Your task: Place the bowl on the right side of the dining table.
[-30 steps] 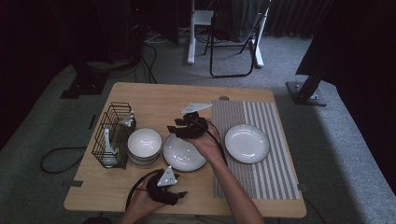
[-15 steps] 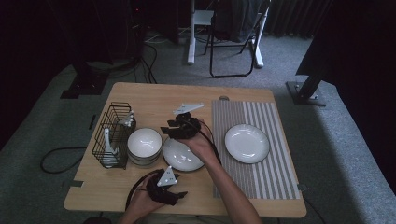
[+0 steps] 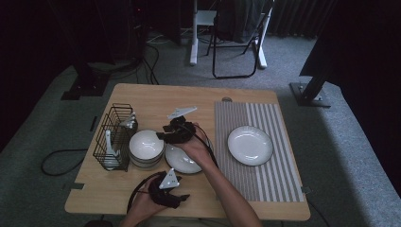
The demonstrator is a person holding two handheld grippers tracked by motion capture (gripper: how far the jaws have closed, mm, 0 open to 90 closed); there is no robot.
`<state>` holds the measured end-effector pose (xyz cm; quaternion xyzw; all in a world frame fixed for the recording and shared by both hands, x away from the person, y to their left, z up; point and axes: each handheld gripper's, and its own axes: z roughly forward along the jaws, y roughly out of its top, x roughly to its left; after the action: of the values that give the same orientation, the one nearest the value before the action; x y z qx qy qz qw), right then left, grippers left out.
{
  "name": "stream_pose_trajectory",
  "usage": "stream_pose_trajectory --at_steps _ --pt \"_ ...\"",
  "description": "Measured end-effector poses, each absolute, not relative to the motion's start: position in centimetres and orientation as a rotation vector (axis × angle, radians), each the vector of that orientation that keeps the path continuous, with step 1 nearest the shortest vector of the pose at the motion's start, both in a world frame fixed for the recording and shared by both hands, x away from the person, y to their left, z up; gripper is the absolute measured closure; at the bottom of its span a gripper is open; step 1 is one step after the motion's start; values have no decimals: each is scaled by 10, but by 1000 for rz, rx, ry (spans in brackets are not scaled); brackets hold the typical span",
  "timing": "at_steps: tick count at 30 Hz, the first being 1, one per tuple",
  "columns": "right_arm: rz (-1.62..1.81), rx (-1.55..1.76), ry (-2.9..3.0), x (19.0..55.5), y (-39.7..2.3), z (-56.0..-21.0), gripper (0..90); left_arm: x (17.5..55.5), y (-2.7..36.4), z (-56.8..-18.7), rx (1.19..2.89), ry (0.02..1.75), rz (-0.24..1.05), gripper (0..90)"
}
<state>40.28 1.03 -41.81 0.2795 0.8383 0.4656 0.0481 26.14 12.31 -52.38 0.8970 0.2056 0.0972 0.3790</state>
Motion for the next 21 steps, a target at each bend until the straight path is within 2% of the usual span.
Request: stream_pose_trajectory --at_steps 14,21 --pt "1372 946 2627 415 27 -437 707 261 123 -524 2294 523 248 287" --pt "1341 964 2662 417 38 -445 725 261 123 -524 2294 523 248 287"
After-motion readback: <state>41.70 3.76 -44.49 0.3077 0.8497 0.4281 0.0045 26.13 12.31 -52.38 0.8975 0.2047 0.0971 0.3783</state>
